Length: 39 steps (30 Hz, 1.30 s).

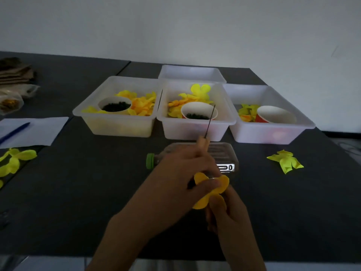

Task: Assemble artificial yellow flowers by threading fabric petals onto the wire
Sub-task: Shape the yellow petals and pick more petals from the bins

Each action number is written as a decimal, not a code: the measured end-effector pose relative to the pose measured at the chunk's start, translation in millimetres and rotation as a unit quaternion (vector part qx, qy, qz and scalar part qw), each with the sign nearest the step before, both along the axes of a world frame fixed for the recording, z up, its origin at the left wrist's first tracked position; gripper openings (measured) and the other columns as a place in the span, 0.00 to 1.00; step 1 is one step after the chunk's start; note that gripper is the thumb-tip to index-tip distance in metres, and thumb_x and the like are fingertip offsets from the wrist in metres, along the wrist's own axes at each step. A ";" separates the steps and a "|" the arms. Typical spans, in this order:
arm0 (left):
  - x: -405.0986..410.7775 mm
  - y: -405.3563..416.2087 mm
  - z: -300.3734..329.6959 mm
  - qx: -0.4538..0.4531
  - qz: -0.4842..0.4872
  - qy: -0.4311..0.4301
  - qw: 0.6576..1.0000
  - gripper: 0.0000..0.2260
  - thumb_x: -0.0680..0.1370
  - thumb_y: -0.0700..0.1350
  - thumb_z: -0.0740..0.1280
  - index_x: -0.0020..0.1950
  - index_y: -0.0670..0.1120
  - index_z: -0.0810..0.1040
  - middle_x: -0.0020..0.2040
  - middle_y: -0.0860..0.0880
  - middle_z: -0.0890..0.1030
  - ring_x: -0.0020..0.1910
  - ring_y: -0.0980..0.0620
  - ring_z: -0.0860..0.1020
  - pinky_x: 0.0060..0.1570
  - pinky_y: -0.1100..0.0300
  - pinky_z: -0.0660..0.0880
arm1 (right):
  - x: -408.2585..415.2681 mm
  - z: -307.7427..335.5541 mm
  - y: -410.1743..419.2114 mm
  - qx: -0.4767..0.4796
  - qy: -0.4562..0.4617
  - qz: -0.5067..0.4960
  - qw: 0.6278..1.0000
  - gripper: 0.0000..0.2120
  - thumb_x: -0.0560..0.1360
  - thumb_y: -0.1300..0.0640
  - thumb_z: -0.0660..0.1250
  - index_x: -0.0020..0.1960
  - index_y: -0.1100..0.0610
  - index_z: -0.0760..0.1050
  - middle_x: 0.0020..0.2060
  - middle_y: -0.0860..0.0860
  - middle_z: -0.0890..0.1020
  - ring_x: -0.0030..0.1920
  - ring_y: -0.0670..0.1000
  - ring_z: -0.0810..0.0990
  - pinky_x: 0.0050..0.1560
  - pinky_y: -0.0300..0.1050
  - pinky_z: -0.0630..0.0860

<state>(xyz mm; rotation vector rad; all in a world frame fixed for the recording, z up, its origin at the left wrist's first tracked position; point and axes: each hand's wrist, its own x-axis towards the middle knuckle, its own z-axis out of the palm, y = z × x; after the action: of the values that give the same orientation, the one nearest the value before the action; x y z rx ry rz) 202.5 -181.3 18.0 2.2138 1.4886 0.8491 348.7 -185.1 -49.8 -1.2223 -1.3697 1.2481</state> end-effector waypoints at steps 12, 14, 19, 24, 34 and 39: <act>20.2 12.6 -26.9 -0.083 0.100 0.072 0.989 0.09 0.74 0.63 0.66 0.50 0.61 0.78 0.57 0.62 0.78 0.54 0.63 0.71 0.56 0.63 0.67 | 3.7 3.5 -9.0 -0.017 0.038 0.040 0.998 0.11 0.82 0.63 0.55 0.53 0.56 0.76 0.23 0.46 0.73 0.23 0.41 0.68 0.25 0.33 0.66; 17.5 13.3 -27.8 -0.085 0.095 0.048 0.991 0.09 0.73 0.63 0.68 0.47 0.61 0.80 0.54 0.62 0.79 0.52 0.63 0.73 0.57 0.60 0.71 | 5.3 2.5 -8.1 -0.024 0.037 0.059 0.997 0.11 0.82 0.63 0.55 0.53 0.57 0.76 0.23 0.46 0.73 0.23 0.41 0.68 0.25 0.33 0.66; 13.3 13.3 -25.7 -0.099 0.081 0.025 0.991 0.06 0.70 0.63 0.68 0.37 0.65 0.74 0.46 0.65 0.77 0.49 0.64 0.75 0.56 0.58 0.74 | 8.0 2.0 -6.6 -0.043 0.027 0.085 0.995 0.11 0.82 0.62 0.55 0.52 0.55 0.76 0.24 0.46 0.74 0.23 0.41 0.69 0.26 0.35 0.68; 10.4 13.5 -27.5 -0.098 0.074 0.006 0.992 0.05 0.69 0.64 0.68 0.37 0.66 0.75 0.46 0.63 0.80 0.48 0.64 0.76 0.54 0.58 0.75 | 8.7 2.2 -5.2 -0.056 0.005 0.093 0.994 0.10 0.82 0.60 0.55 0.53 0.54 0.75 0.24 0.45 0.75 0.23 0.41 0.70 0.27 0.35 0.70; 9.3 14.4 -34.4 -0.080 0.088 -0.007 0.993 0.08 0.72 0.63 0.66 0.42 0.62 0.80 0.43 0.61 0.81 0.43 0.63 0.77 0.46 0.62 0.74 | 9.6 1.9 -7.9 -0.032 -0.001 0.094 0.995 0.13 0.82 0.61 0.55 0.53 0.49 0.76 0.24 0.45 0.75 0.24 0.41 0.70 0.27 0.34 0.69; 9.4 13.1 -34.6 -0.086 0.100 -0.023 0.991 0.07 0.73 0.61 0.68 0.42 0.60 0.81 0.40 0.62 0.80 0.42 0.63 0.77 0.46 0.60 0.76 | 9.8 0.6 -7.1 -0.033 -0.012 0.089 0.995 0.12 0.82 0.60 0.55 0.55 0.50 0.76 0.25 0.44 0.76 0.25 0.41 0.71 0.28 0.34 0.70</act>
<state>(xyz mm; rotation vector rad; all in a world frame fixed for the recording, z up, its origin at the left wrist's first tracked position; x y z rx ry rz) 211.9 -168.2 -16.6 1.9345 1.7136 0.7916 358.4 -192.2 -49.2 -1.1855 -1.4912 1.4155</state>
